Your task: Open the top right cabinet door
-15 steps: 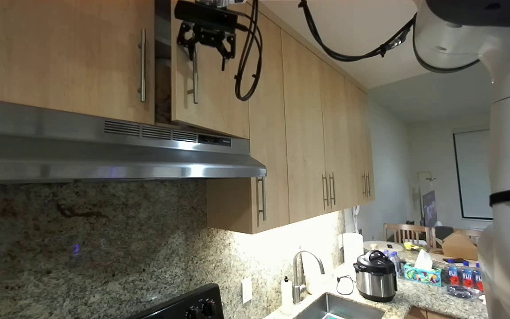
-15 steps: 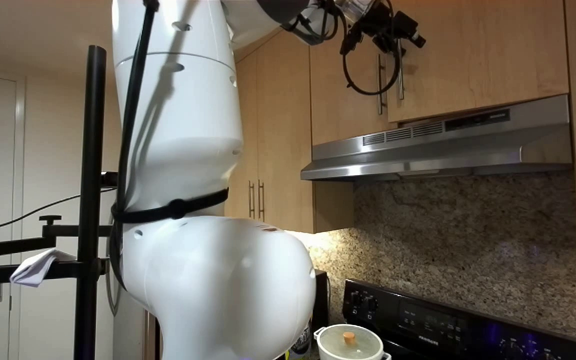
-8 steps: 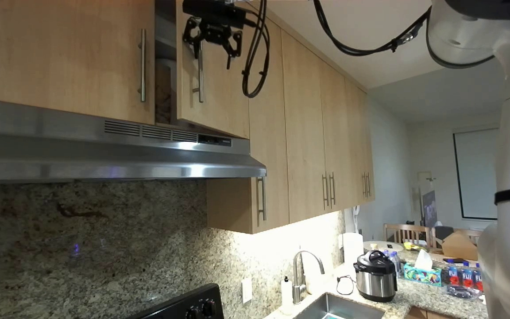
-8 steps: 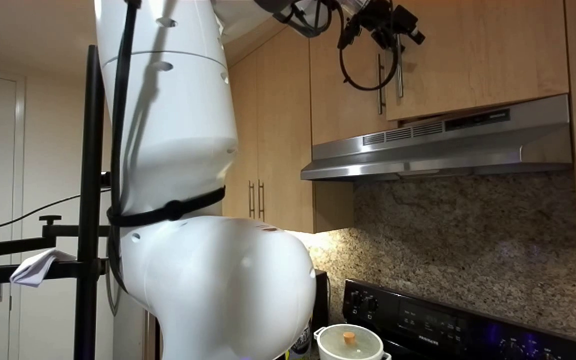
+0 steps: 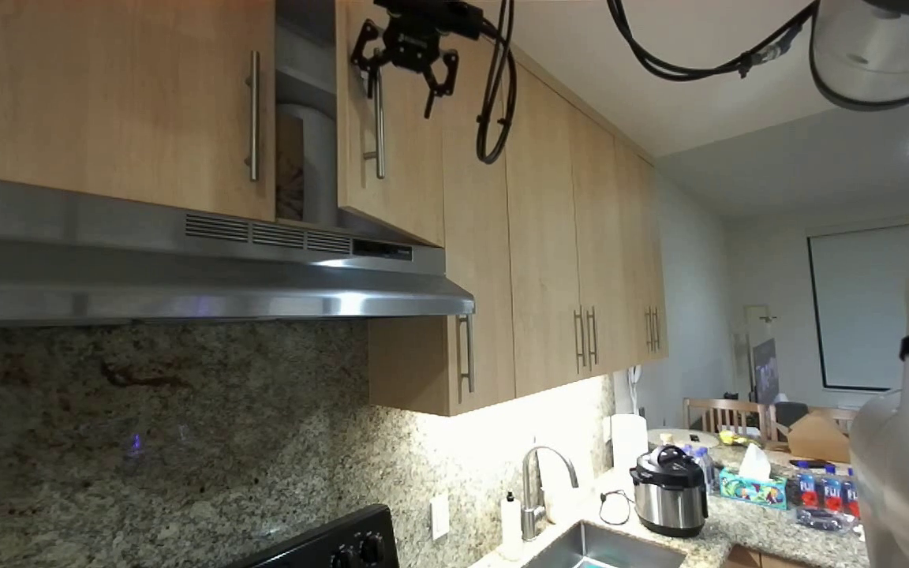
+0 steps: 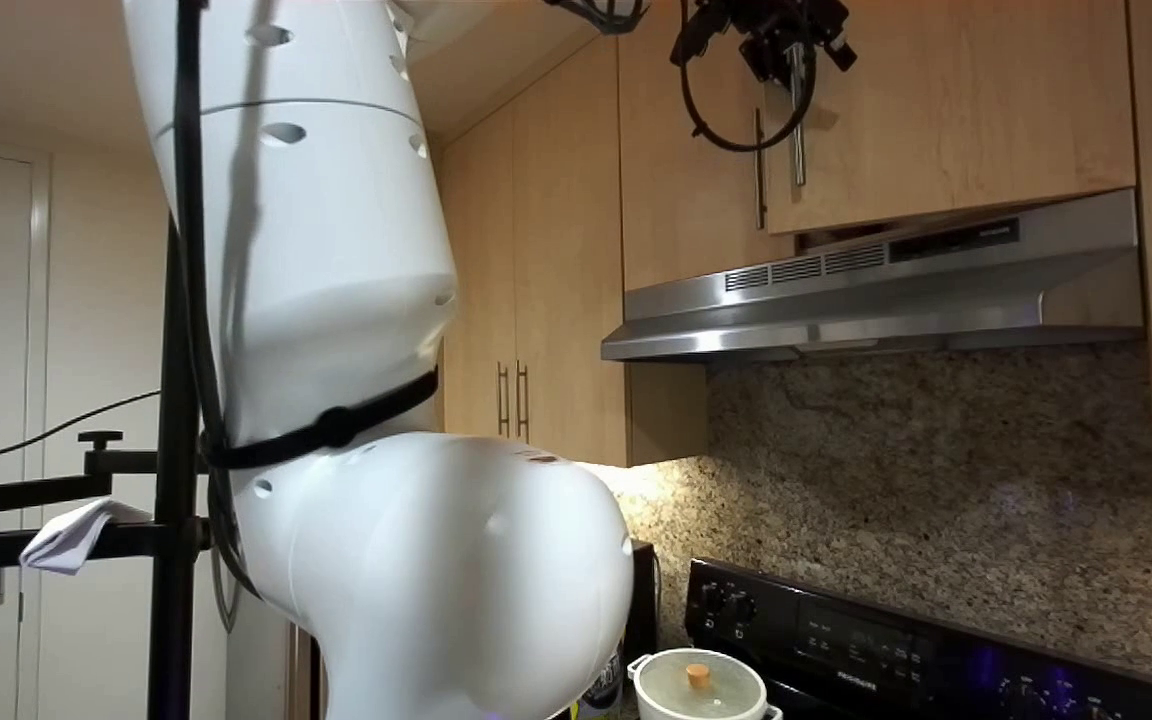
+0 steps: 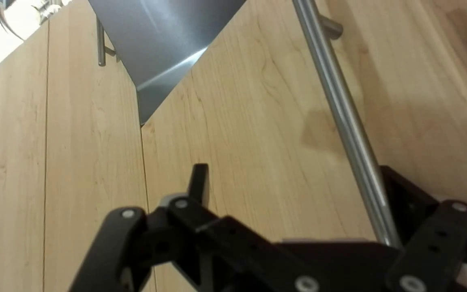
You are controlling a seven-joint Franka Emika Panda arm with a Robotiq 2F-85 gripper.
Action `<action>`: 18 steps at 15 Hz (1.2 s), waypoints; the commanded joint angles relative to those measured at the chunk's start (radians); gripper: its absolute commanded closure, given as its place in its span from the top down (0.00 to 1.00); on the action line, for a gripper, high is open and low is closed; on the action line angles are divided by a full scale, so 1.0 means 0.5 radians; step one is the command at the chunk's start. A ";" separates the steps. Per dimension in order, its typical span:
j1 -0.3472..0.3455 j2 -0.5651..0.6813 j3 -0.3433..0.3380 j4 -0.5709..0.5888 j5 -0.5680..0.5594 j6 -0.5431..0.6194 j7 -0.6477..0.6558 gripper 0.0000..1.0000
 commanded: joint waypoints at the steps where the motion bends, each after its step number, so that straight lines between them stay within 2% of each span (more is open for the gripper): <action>1: -0.042 -0.174 -0.157 -0.018 0.051 0.040 -0.183 1.00; 3: -0.040 -0.207 -0.186 -0.018 0.074 0.003 -0.235 1.00; 4: -0.236 -0.212 -0.069 0.001 0.169 -0.008 -0.303 1.00; 10: -0.394 -0.288 -0.150 0.078 0.523 -0.217 -0.604 1.00; 16: -0.473 -0.210 -0.417 0.311 0.880 -0.442 -1.057 1.00; 17: -0.379 -0.200 -0.519 0.343 0.895 -0.477 -1.098 1.00; 18: -0.362 -0.178 -0.588 0.392 0.958 -0.525 -1.181 1.00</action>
